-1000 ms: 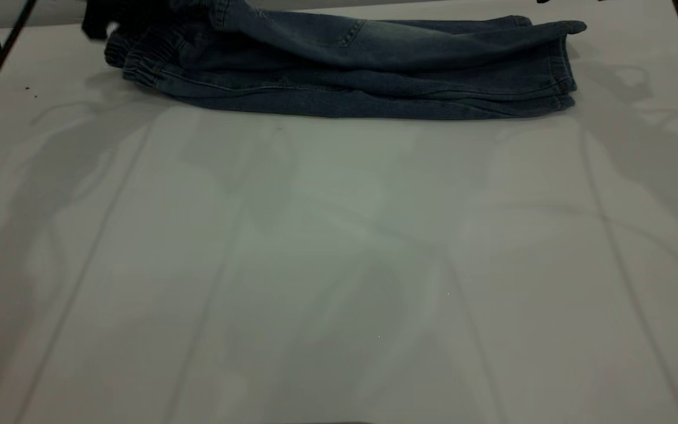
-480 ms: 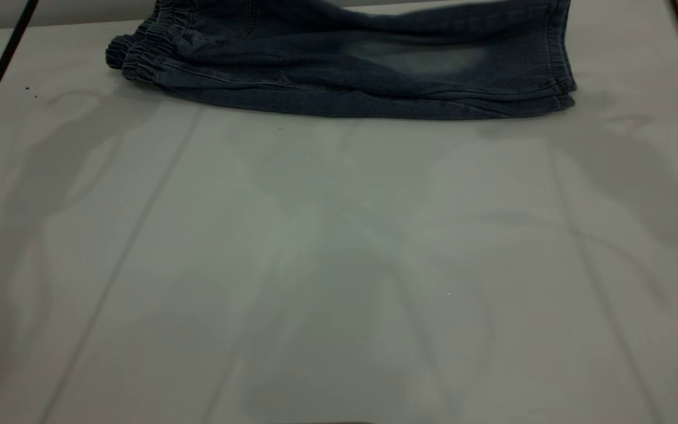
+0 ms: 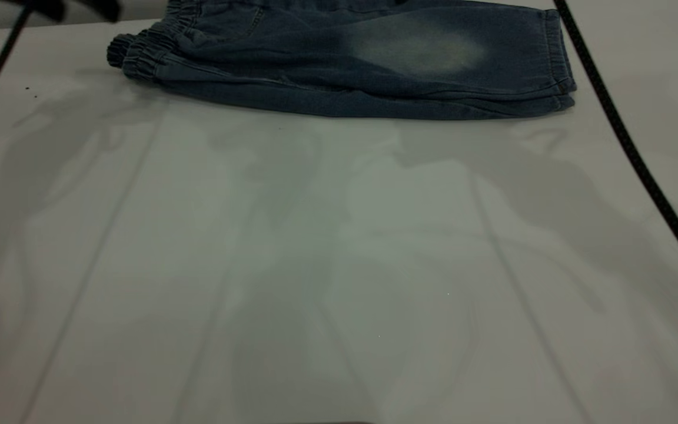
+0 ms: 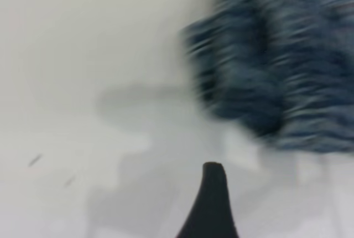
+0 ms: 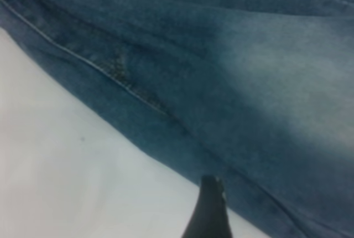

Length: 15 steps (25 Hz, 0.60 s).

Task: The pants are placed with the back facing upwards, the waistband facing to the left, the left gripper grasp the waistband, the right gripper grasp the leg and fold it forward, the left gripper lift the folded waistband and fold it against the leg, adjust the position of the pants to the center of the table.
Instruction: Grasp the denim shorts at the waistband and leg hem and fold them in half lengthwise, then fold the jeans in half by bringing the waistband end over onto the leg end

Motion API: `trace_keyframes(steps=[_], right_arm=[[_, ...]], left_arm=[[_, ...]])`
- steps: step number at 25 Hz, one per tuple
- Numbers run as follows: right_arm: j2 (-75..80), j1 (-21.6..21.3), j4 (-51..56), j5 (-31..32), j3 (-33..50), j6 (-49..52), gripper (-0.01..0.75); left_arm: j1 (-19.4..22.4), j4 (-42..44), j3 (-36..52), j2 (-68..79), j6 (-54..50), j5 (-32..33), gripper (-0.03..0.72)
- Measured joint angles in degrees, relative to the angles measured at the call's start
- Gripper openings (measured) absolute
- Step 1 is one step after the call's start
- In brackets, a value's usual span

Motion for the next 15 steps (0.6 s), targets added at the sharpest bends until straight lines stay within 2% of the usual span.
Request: trace_keyframes(steps=[3, 6, 11, 15], right_arm=[[1.8, 0.4, 0.7, 1.6, -2.4, 0.0, 0.521], [4.2, 0.7, 1.4, 4.8, -6.6, 0.0, 0.521], [8.0, 0.9, 1.6, 8.9, -13.1, 0.0, 0.521], [10.5, 0.9, 2.1, 9.7, -15.6, -0.1, 0.514]], left_arm=[[0.3, 3.5, -0.2, 0.3, -5.5, -0.2, 0.57], [0.3, 2.6, -2.0, 2.2, -7.6, -1.1, 0.57], [0.3, -5.9, -8.7, 9.1, -8.9, -2.5, 0.57], [0.1, -12.5, -13.4, 13.5, -8.6, -2.6, 0.57]])
